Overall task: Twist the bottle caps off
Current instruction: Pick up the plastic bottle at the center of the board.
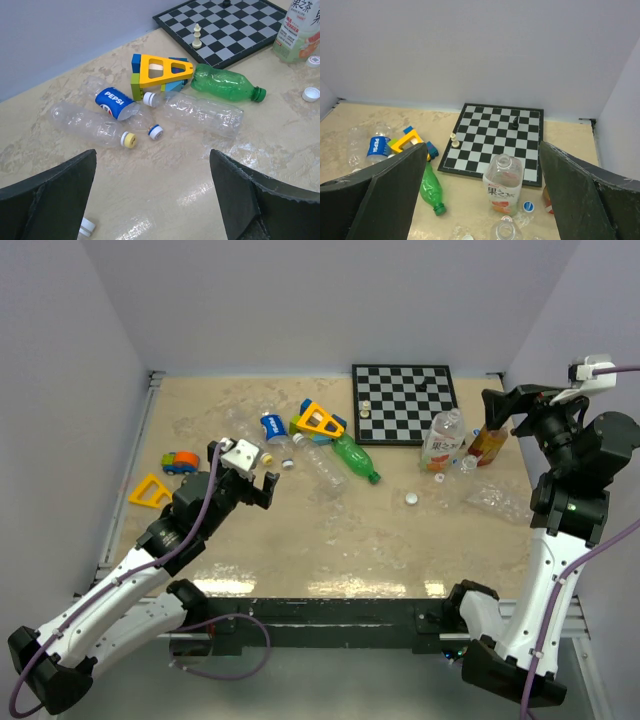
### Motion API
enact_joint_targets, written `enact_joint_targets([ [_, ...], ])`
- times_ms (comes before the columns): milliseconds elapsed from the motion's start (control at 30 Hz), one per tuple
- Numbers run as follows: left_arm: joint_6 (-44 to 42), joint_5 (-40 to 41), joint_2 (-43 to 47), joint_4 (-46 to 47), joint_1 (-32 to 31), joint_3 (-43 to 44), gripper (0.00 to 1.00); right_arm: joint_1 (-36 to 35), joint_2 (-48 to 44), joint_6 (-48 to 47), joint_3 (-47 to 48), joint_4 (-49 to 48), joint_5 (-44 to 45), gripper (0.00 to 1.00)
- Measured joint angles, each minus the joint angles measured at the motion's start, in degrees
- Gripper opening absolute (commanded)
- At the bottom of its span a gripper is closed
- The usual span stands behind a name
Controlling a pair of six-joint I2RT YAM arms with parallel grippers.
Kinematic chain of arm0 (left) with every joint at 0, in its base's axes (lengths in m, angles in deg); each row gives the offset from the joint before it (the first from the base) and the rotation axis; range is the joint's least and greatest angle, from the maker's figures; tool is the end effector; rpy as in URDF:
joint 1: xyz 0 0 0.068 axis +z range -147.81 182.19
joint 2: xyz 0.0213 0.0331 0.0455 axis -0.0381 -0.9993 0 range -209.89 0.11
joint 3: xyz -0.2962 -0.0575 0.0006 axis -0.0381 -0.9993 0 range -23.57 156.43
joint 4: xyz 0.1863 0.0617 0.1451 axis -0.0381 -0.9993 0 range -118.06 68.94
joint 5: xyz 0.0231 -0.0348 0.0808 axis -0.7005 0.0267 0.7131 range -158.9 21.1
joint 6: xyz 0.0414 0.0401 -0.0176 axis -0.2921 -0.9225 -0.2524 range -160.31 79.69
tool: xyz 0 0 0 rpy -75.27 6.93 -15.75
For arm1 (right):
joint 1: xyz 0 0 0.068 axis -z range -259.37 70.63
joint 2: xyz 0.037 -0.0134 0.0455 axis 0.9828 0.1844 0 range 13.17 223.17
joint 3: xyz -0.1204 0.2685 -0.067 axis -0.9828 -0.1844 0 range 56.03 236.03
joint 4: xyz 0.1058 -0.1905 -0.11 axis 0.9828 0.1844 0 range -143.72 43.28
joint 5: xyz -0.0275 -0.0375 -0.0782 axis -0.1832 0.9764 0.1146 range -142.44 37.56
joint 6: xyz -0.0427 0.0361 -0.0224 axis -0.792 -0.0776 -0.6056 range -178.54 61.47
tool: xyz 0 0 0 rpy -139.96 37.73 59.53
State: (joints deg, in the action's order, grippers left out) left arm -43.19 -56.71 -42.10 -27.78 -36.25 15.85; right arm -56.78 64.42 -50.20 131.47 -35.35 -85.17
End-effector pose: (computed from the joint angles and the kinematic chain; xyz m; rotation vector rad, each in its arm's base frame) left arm 0.1214 -0.0843 0.3403 0.4650 1.6775 -0.2717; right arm 0.1283 -0.0272 0.5015 -0.0661 1.4876 0.2180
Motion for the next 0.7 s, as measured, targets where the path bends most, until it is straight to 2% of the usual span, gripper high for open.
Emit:
enact_joint_targets([
  [333,0.0,0.0,0.0,0.0,0.0,0.0,1.0,-0.02,0.15,-1.01,0.0,-0.09,-3.91,0.98],
  [533,0.02,-0.04,0.0,0.0,0.0,0.0,1.0,-0.48,1.18,-8.44,0.04,0.07,-19.85,0.98],
  [600,0.02,-0.04,0.02,0.0,0.0,0.0,1.0,-2.58,2.34,-11.87,0.37,1.49,-23.52,0.98],
  [700,0.02,-0.02,0.04,0.0,0.0,0.0,1.0,-10.54,5.01,-17.66,2.21,5.2,-23.15,0.98],
])
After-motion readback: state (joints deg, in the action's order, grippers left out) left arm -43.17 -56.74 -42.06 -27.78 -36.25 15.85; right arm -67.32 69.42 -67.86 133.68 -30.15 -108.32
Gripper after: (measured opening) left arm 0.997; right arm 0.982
